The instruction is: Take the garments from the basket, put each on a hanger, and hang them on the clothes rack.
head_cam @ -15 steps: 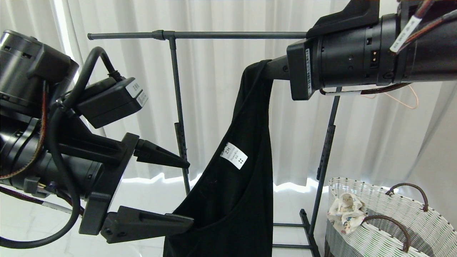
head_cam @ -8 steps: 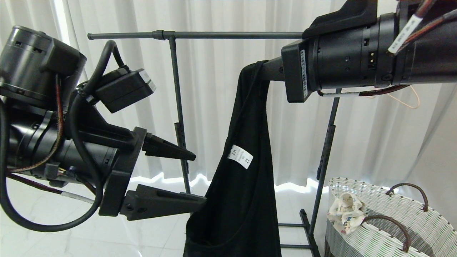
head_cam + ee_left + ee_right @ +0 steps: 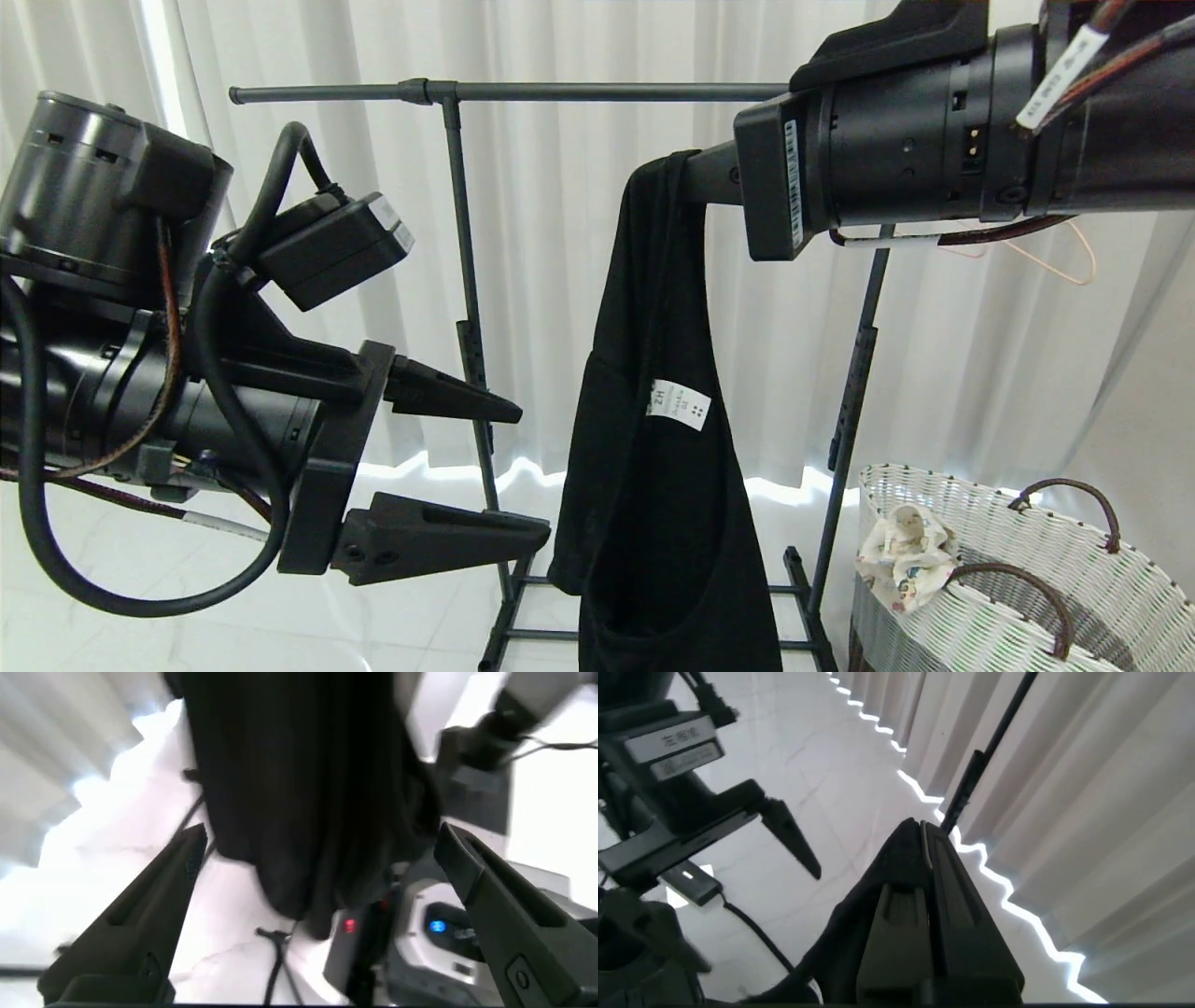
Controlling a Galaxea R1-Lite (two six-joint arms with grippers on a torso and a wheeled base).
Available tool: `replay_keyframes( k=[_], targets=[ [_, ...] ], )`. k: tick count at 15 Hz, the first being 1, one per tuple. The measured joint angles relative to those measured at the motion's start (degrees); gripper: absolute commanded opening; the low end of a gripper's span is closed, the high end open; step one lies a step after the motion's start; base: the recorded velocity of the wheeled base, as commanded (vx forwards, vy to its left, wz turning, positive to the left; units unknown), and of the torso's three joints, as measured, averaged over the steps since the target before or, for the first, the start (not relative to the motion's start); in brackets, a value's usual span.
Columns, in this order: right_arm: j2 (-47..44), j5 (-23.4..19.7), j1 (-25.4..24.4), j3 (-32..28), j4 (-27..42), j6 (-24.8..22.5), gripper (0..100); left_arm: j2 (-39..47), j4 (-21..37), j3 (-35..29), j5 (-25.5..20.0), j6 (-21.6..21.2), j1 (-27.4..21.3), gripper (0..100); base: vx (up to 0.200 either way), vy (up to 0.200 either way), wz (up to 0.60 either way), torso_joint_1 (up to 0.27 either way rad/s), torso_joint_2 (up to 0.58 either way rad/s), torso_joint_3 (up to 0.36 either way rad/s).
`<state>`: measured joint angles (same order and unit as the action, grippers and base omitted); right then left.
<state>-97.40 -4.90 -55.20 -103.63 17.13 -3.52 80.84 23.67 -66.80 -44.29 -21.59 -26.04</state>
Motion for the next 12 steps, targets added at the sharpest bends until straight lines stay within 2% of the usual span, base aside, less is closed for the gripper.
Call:
replay_keyframes(
  k=[4,6,8,12],
  targets=[
    [-0.11,0.48,-0.04,0.00,0.20,0.02,0,0.65,-0.13,-0.87,-0.02,1.69,-2.68,100,0.000,0.000,0.00,0.000,0.00,0.000],
    [-0.55,3.32,-0.06,-0.33,2.06,0.02,0,1.72,-0.13,-1.58,0.09,2.02,-3.15,100,0.000,0.000,0.00,0.000,0.00,0.000],
    [-1.77,4.92,-0.06,-1.90,3.10,0.02,0,3.43,-0.20,-2.90,0.22,3.47,-3.19,100,0.000,0.000,0.00,0.000,0.00,0.000],
    [-5.16,5.39,0.43,-7.23,4.52,0.02,0,7.58,-0.22,-7.42,0.77,5.64,-1.66,100,0.000,0.000,0.00,0.000,0.00,0.000]
  ],
)
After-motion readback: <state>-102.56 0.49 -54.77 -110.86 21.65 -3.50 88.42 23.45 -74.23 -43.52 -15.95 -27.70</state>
